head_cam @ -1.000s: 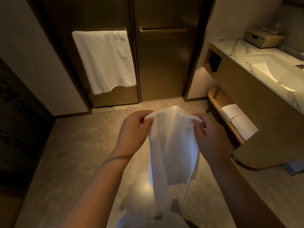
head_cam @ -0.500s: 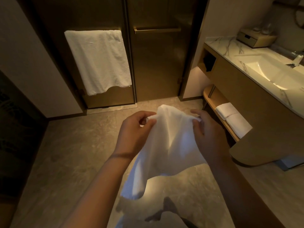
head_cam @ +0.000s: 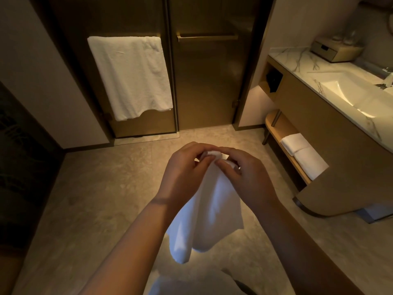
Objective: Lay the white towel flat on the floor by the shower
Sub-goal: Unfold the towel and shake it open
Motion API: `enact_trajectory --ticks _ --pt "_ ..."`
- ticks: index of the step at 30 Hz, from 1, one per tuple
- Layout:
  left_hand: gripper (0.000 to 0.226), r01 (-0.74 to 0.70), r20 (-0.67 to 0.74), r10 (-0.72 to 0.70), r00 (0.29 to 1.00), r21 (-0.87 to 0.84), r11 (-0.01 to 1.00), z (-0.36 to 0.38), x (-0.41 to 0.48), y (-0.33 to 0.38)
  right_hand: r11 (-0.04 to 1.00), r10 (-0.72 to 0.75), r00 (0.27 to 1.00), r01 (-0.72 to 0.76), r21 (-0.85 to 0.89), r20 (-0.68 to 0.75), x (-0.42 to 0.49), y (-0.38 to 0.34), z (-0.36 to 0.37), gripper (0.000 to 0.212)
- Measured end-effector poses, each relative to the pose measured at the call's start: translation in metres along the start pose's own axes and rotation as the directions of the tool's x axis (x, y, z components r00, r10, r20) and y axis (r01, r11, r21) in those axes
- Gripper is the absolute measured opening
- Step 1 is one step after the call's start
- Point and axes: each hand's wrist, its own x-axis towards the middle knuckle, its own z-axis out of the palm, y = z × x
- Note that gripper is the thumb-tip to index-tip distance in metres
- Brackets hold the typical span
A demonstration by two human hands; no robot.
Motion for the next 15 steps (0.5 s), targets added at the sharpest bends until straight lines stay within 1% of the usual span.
enact_trajectory --ticks 2,5,8,10,12,15 --pt "0.018 0.015 0.002 -0.015 1.0 -0.009 1.0 0.0 0.0 0.001 1.0 0.001 1.0 -0.001 0.005 -0.008 0.0 0.001 0.001 0.026" --pt "0.019 0.077 -0.025 -0.079 0.997 -0.063 0.995 0.0 -0.001 0.0 1.0 -0.005 0.999 0.004 -0.025 -0.046 0.002 0.002 0.001 0.017" --pt "0.023 0.105 -0.037 -0.11 0.993 -0.101 0.989 0.001 0.0 0.002 0.997 -0.057 0.995 0.052 -0.054 -0.084 0.003 0.0 0.001 0.016" --pt "0.022 0.103 -0.029 -0.106 0.994 -0.087 0.991 0.001 0.002 0.003 0.997 -0.068 0.992 0.064 -0.042 -0.11 0.003 -0.002 0.001 0.014" --pt "0.015 0.09 -0.008 -0.09 0.996 -0.033 0.995 0.0 0.002 0.001 0.998 -0.067 0.989 0.063 -0.031 -0.134 0.003 -0.002 0.001 0.011" --pt "0.013 0.099 0.067 -0.103 0.992 0.065 0.993 0.003 -0.002 -0.008 1.0 -0.028 0.99 0.029 0.004 -0.138 -0.002 0.001 -0.001 0.008"
